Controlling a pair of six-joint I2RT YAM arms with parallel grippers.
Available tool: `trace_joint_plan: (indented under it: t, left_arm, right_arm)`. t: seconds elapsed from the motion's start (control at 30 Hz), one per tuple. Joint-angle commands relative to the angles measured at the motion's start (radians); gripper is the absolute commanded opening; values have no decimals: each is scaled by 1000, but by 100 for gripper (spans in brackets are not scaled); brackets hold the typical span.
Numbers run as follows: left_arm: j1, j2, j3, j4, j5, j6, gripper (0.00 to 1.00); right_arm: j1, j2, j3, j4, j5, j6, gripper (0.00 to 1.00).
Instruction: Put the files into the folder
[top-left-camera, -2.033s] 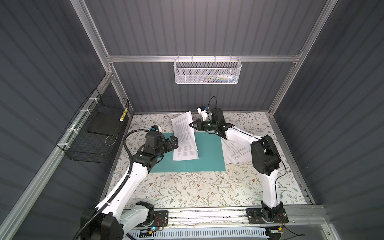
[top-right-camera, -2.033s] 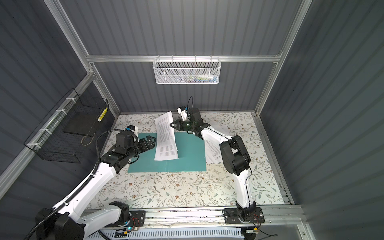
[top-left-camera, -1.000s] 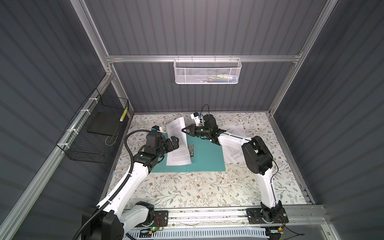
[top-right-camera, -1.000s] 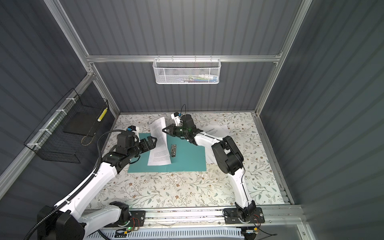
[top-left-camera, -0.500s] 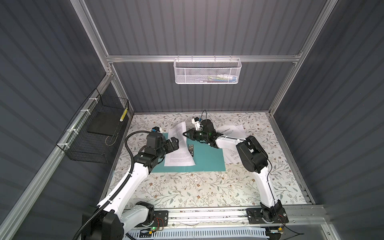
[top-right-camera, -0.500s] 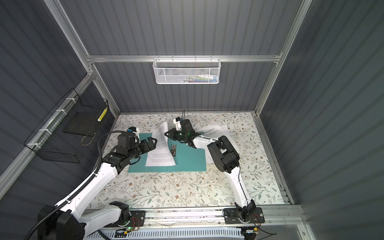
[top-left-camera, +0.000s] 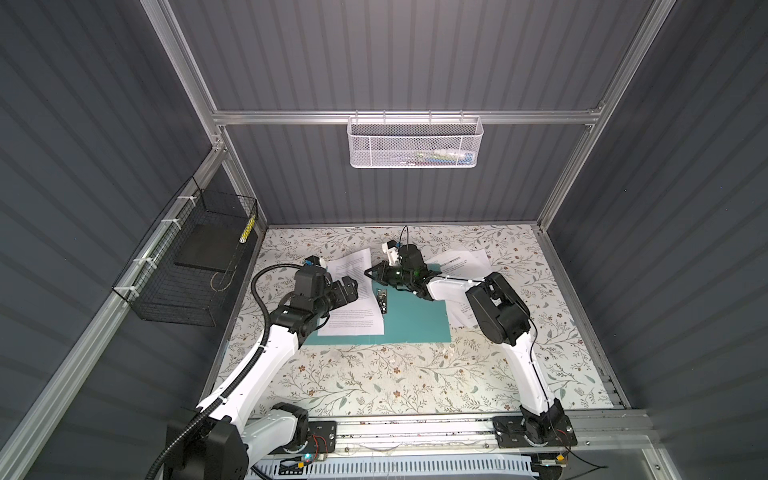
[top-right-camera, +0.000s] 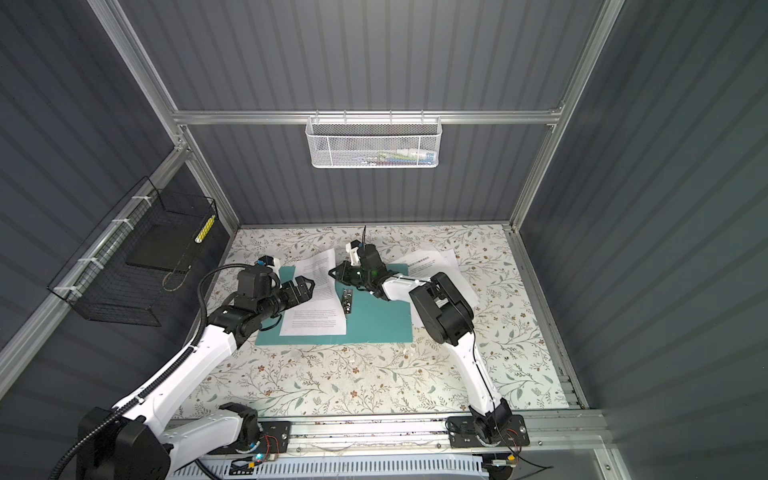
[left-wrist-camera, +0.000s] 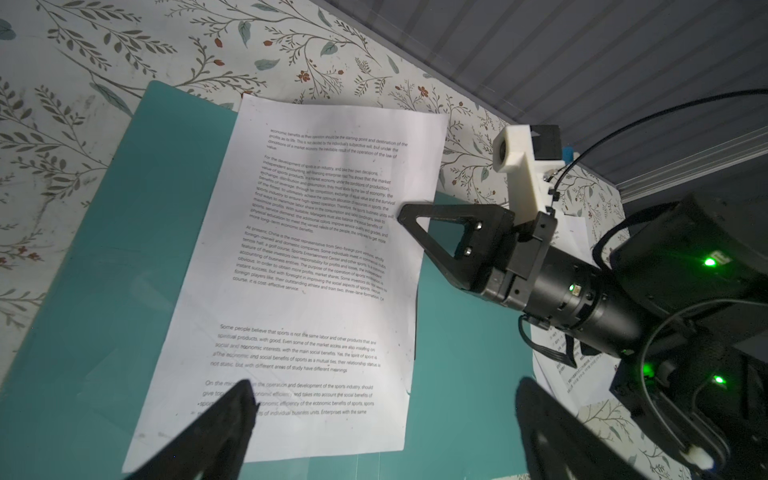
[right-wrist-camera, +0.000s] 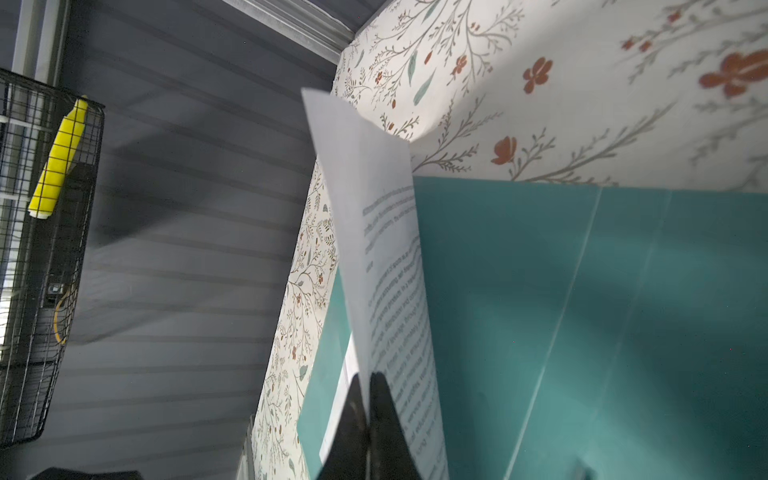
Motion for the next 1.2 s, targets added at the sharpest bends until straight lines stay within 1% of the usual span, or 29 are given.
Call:
trace_joint_plan:
  t: [0.0,0.17,0.5,0.87,1.17]
  left_arm:
    - [8,-3,-11,5,10,-11,98]
    - [8,-12,-20,-1,6,-12,98]
    - [8,-24,-32,-5,-4,-17,98]
    - [8,-6,-30,-4,-2,-13,98]
    - [8,-8,-35,-6,-5,-9,98]
  right_arm:
    - [19,12,-24,56,48,35,0]
    - [30,17,-26,69,79,55,0]
    - [44,45,9,55,80,60,0]
    - [57,79,55,46,68,77,0]
    - [72,109,114,7,32,49,0]
